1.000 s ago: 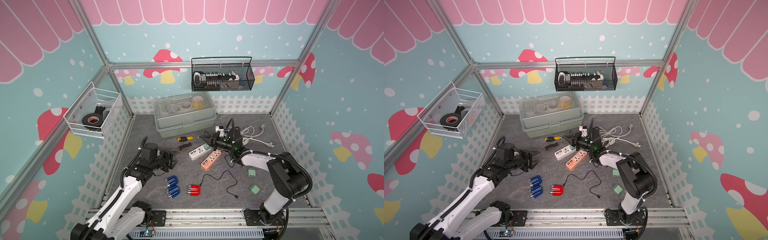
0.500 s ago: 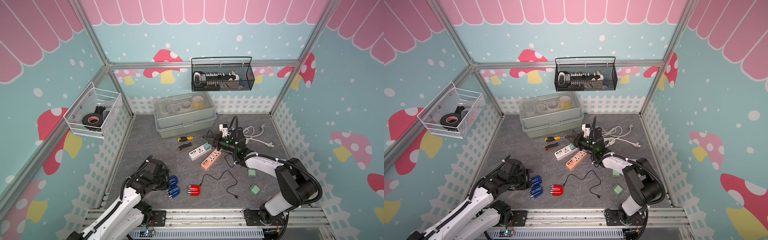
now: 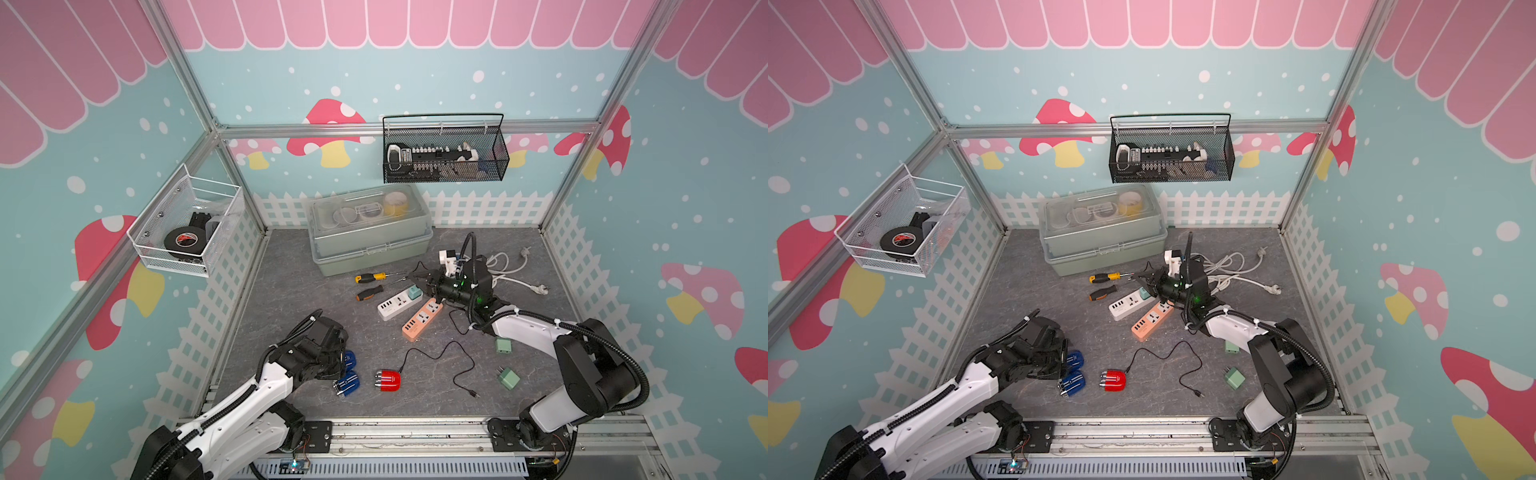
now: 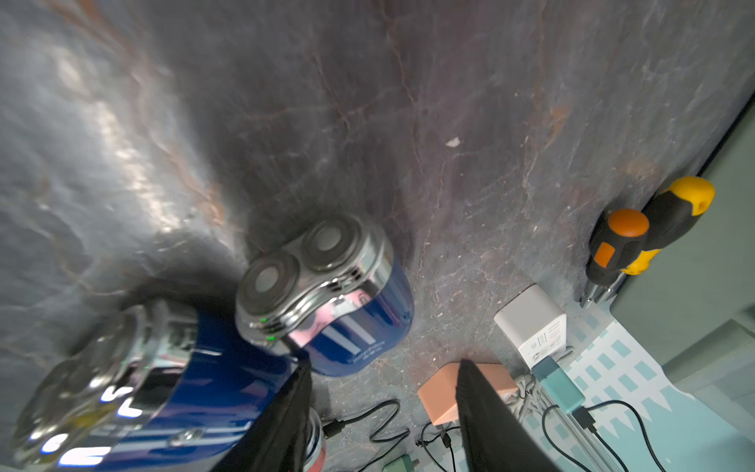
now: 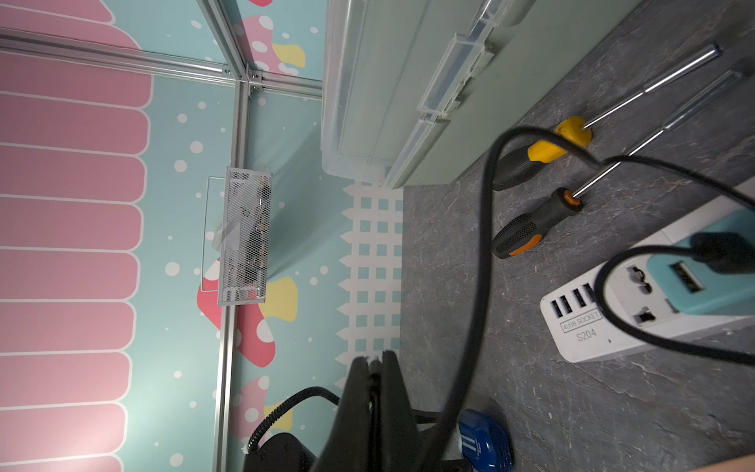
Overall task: Charge the electric shaver
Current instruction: Pick up the electric shaver from the center of the board.
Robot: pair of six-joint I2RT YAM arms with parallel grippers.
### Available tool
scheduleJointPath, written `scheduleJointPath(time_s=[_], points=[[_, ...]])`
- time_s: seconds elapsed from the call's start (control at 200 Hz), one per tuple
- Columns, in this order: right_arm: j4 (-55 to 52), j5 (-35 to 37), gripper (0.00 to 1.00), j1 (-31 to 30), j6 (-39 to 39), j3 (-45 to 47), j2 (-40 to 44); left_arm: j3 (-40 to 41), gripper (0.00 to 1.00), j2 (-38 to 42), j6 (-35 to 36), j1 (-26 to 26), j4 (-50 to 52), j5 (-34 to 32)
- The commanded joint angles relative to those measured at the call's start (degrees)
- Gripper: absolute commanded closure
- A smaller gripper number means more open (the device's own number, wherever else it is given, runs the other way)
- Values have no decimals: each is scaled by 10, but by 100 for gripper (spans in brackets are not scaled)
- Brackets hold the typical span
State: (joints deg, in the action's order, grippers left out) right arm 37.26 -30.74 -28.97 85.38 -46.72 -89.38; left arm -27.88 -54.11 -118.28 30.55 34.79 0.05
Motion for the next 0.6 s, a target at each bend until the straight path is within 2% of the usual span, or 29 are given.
scheduleJointPath(time_s=[0.0,0.285,0.47,0.595], points=[[5,4,100,-1,-4,8,15,9,44,-27,-180,2,-35,-24],[2,4,100,0,1,9,12,18,44,-40,-176,-4,-49,-26],[1,2,100,0,5,11,6,-9,41,-78,-92,-39,-10,10],[1,1,100,0,6,11,6,-22,34,-94,-65,-53,-8,3]])
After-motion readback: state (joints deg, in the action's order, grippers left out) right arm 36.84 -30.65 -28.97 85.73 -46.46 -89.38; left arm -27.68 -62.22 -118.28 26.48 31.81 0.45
